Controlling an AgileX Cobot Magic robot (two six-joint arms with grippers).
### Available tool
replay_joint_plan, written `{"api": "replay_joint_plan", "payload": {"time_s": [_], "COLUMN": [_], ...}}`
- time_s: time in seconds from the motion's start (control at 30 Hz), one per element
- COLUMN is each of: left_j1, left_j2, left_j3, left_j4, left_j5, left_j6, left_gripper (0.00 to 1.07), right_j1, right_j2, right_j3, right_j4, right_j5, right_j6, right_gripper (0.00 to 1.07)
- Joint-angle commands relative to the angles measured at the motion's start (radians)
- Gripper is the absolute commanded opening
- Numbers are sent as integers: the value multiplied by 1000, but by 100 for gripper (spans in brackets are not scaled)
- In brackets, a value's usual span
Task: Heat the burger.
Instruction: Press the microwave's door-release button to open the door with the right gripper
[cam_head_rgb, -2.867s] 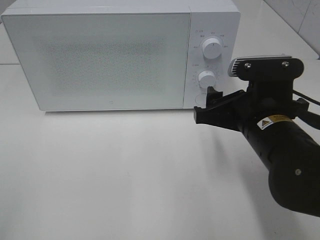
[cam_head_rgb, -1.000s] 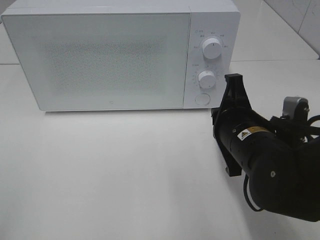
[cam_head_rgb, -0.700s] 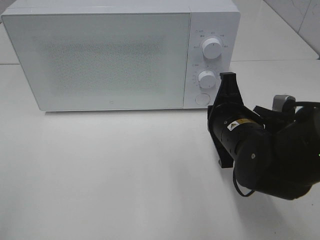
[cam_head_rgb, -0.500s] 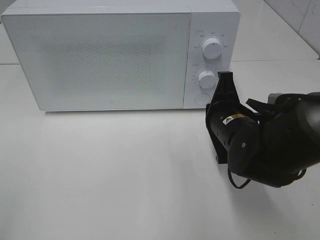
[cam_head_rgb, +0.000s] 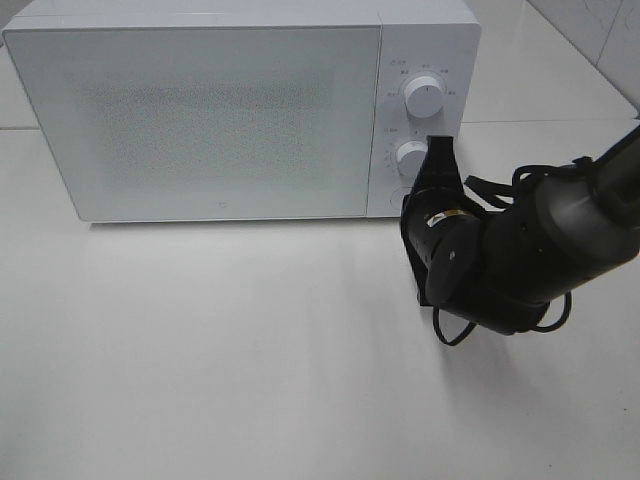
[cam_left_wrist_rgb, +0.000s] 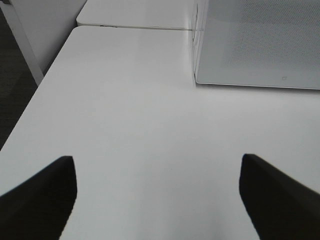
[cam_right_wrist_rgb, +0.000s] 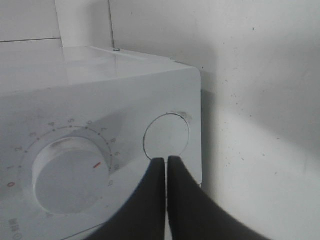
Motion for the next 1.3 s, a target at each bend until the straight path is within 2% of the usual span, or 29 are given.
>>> {"api": "replay_joint_plan", "payload": {"time_s": [0.03,0.4,1.3], "left_j1": [5,5,5], "left_j2": [-20,-20,-20], "left_j3": [4,4,4], "left_j4": [-4,-4,-4], "left_j5": [-10,-10,-10], "left_j6": [0,0,0], "left_gripper": [84,84,84], "right_j1": [-12,-58,-58], "right_j2": [36,92,130], "right_j3": [-50,-124,-183], "right_j4": [-13,-9,-2], "right_j5": [21,36,-40], "right_j6": [-5,-25,-44], "right_gripper": [0,0,0]}}
